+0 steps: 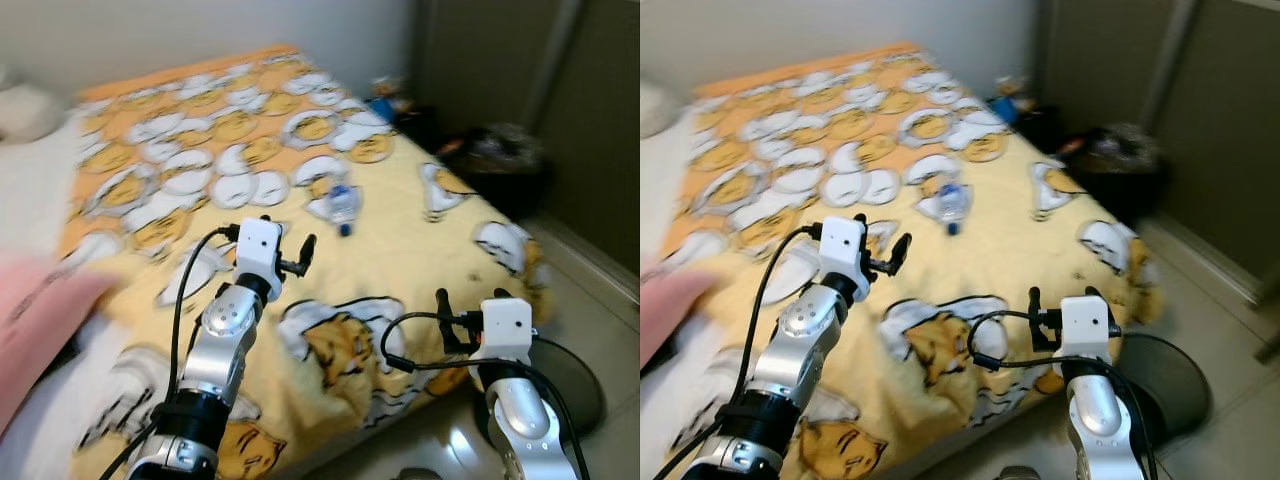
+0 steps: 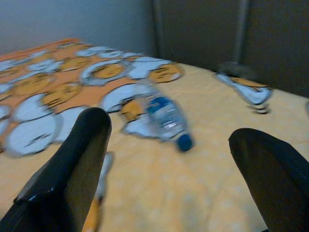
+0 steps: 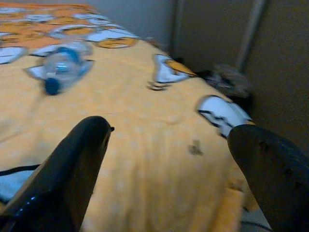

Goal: Clean up the room

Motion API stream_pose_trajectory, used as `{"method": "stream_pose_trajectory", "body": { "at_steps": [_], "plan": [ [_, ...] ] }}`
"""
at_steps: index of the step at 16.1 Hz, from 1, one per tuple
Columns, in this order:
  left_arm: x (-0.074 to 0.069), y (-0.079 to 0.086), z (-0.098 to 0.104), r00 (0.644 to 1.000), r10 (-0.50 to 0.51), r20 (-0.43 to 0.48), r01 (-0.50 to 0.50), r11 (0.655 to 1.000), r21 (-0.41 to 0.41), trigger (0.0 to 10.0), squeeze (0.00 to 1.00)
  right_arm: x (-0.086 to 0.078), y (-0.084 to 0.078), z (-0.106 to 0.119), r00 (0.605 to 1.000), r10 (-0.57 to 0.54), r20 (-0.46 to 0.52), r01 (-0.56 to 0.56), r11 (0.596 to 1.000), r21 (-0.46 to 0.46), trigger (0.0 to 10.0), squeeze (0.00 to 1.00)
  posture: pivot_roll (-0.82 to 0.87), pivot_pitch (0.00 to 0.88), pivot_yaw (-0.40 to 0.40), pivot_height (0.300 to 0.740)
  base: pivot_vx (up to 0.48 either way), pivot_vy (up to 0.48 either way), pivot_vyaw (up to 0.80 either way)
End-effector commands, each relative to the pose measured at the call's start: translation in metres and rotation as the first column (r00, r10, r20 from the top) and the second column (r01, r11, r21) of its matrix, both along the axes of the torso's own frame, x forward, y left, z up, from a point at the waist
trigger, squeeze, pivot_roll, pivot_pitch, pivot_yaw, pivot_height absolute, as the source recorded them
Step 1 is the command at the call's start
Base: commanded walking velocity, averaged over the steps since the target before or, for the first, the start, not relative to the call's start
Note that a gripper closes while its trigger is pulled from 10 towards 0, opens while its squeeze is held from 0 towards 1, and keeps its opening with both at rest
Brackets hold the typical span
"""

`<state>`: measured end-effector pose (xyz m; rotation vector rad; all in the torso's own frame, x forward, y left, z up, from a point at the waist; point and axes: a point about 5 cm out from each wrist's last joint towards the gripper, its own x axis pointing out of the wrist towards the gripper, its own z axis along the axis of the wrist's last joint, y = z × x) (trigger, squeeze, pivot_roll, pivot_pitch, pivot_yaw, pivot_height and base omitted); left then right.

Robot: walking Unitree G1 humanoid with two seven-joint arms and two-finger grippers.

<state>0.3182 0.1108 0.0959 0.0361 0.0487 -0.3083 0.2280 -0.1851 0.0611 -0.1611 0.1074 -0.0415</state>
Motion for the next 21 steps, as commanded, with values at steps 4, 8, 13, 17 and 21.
{"method": "stream_pose_trajectory", "body": {
  "at_steps": [4, 8, 13, 17, 21],
  "plan": [
    [-0.0013, -0.0022, 0.0012, 1.0, -0.021, 0.001, 0.021, 1.0, -0.018, 10.0, 0.0, -0.0021, 0.0003, 0.002, 1.0, -0.005, 0.006, 0.005, 1.0, 0.006, 10.0, 0.0, -0.25, 0.0, 0.129, 0.725, 0.48, 0.0, 0.0],
    [-0.0029, -0.0033, 0.0023, 1.0, -0.008, 0.003, 0.008, 0.999, -0.038, 10.0, 0.0, -0.0014, -0.0001, 0.0027, 1.0, 0.0, 0.003, 0.0, 1.0, 0.005, 10.0, 0.0, -0.24, 0.0, 0.124, 0.725, 0.12, 0.0, 0.0],
    [-0.0038, -0.0017, 0.0012, 1.0, 0.007, -0.013, -0.007, 0.999, -0.049, 10.0, 0.0, -0.0017, -0.004, 0.0034, 1.0, -0.014, 0.003, 0.014, 1.0, 0.007, 10.0, 0.0, -0.23, 0.0, 0.122, 0.725, 0.0, 0.0, 0.13],
    [-0.0038, -0.0052, 0.0034, 1.0, -0.012, -0.011, 0.011, 0.998, -0.057, 10.0, 0.0, -0.0009, -0.0034, 0.0029, 1.0, -0.016, -0.002, 0.016, 1.0, 0.001, 10.0, 0.0, -0.24, 0.0, 0.127, 0.725, 0.0, -0.339, 0.55],
    [-0.0042, -0.0065, 0.0039, 1.0, -0.024, -0.013, 0.024, 0.998, -0.057, 10.0, 0.0, -0.002, -0.0088, 0.0024, 0.999, -0.049, -0.005, 0.049, 0.999, -0.006, 10.0, 0.0, -0.24, 0.0, 0.13, 0.73, 0.0, -0.431, 0.23]
  ]
}}
